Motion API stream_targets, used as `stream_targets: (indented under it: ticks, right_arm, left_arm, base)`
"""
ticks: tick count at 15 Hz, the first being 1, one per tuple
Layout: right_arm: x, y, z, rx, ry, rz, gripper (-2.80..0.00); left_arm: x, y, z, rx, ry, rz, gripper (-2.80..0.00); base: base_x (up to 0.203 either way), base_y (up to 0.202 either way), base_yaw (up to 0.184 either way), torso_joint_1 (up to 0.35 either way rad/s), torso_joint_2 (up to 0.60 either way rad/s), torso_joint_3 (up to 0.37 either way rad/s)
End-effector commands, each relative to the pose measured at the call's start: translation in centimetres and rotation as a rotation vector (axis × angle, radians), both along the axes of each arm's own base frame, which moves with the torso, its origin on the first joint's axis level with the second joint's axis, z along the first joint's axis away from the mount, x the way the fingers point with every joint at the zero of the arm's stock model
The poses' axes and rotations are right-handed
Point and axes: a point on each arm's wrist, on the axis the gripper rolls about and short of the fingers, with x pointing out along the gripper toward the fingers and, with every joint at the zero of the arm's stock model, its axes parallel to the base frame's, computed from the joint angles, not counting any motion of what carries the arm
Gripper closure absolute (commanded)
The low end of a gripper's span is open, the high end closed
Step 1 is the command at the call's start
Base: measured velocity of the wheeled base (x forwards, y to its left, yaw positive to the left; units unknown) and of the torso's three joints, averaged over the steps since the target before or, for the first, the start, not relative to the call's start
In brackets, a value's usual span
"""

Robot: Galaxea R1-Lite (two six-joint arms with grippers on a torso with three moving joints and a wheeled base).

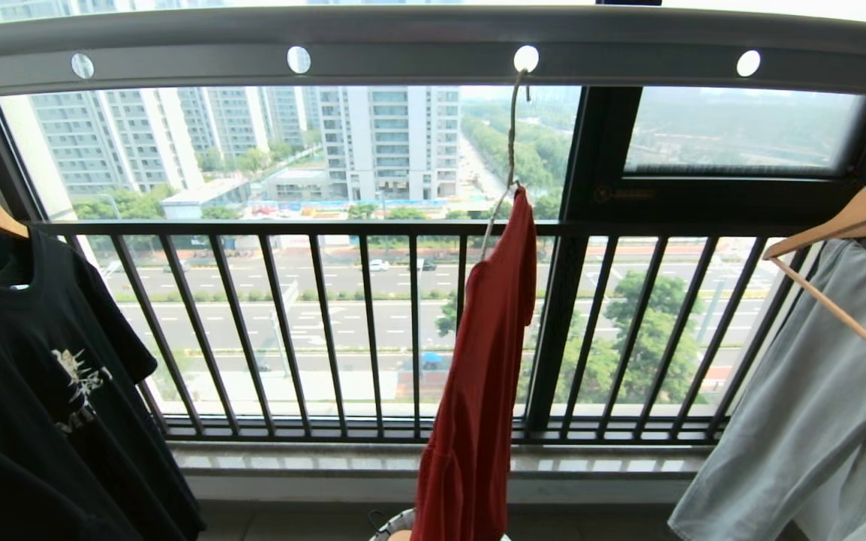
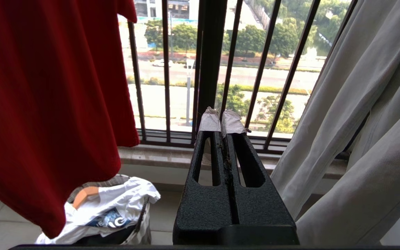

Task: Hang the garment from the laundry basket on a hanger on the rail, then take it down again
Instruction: Take the clothes off the clothes rack

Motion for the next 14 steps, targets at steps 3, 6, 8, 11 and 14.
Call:
stream_targets:
  ticks: [3, 6, 8, 11, 14]
  right_arm:
    - [0.01, 0.0, 0.01, -0.005, 0.001, 0.002, 0.0]
    - [0.02, 0.01, 0.0, -0.002, 0.004, 0.004, 0.0]
    - [0.01, 0.01, -0.01, -0.002, 0.004, 0.005, 0.0]
    - [0.02, 0.01, 0.0, 0.022, 0.005, 0.004, 0.0]
    - [0.0, 0.0, -0.01, 0.024, 0.006, 0.0, 0.0]
  left_arm:
    - [0.0, 0.0, 0.0, 0.001, 0.0, -0.001, 0.0]
    - [0.0, 0.0, 0.0, 0.001, 0.0, -0.001, 0.0]
    - [0.01, 0.0, -0.04, 0.001, 0.002, -0.001, 0.0]
    - [0.0, 0.0, 0.0, 0.001, 0.0, -0.001, 0.0]
    - [0.0, 0.0, 0.0, 0.001, 0.0, -0.001, 0.0]
  base:
    - [0.0, 0.0, 0.0, 0.0, 0.0, 0.0]
    - [0.0, 0.0, 0.0, 0.0, 0.0, 0.0]
    - [0.0, 0.0, 0.0, 0.0, 0.0, 0.0]
    - [0.0, 0.0, 0.0, 0.0, 0.0, 0.0]
    - [0.0, 0.0, 0.0, 0.0, 0.0, 0.0]
